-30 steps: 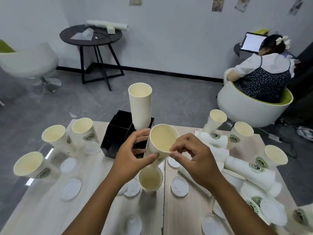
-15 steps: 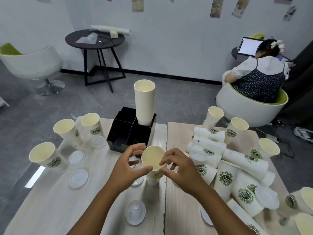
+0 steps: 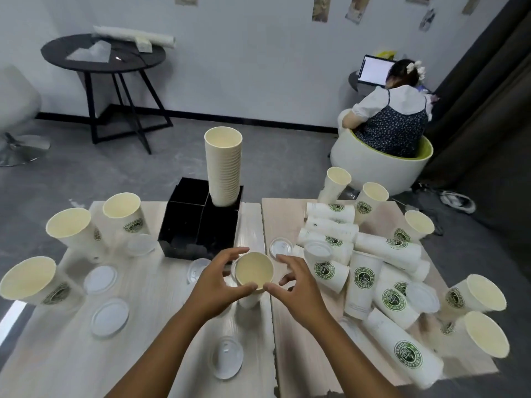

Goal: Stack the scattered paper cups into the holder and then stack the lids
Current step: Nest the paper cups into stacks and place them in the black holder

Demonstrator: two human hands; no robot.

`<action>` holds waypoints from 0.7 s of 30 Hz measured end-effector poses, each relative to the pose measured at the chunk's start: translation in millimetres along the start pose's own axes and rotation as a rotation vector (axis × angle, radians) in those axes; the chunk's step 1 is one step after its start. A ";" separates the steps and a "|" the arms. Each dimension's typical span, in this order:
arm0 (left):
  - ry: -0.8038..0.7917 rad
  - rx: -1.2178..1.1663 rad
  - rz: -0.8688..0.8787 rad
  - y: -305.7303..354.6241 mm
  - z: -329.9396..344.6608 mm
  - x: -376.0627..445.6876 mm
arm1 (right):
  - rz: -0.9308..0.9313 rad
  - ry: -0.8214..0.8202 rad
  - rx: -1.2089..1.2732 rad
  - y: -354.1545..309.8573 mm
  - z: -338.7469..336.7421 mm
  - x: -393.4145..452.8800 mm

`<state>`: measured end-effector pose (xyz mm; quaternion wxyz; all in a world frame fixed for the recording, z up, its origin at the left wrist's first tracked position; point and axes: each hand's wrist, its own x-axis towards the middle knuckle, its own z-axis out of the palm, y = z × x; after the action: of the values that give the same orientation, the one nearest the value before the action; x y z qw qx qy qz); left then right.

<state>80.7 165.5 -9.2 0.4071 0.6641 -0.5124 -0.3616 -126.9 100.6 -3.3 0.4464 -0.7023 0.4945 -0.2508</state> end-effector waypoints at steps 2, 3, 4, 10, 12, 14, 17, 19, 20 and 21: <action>-0.009 0.017 0.030 -1.0 -1.7 -0.2 | 0.019 0.018 0.038 -0.8 2.2 -4.2; -0.006 0.021 0.049 0.3 -3.2 -0.7 | 0.023 0.043 0.065 -2.1 1.5 -7.3; 0.003 0.023 0.068 2.4 -4.0 -0.8 | 0.030 0.078 0.096 -3.1 -0.7 -11.0; 0.026 -0.097 0.167 45.6 18.9 -1.5 | 0.098 0.369 0.272 9.2 -43.9 -42.4; -0.004 -0.113 0.193 60.2 38.1 1.8 | 0.133 0.445 0.287 20.3 -65.0 -48.4; -0.038 -0.127 0.200 71.4 59.3 5.8 | 0.168 0.505 0.287 34.5 -86.6 -50.8; -0.083 -0.128 0.175 81.5 90.5 13.6 | 0.222 0.569 0.266 58.3 -115.5 -47.5; -0.101 -0.110 0.146 83.3 110.1 20.5 | 0.263 0.581 0.227 78.1 -129.8 -38.6; -0.105 -0.096 0.131 83.5 119.5 24.3 | 0.282 0.578 0.195 89.4 -135.4 -32.4; -0.110 -0.081 0.113 83.6 128.5 27.5 | 0.298 0.569 0.161 101.1 -139.9 -25.1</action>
<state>-61.0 104.8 13.0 0.4245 0.5964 -0.5555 -0.3944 -295.2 59.3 -23.0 0.3763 -0.4863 0.6754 -0.4071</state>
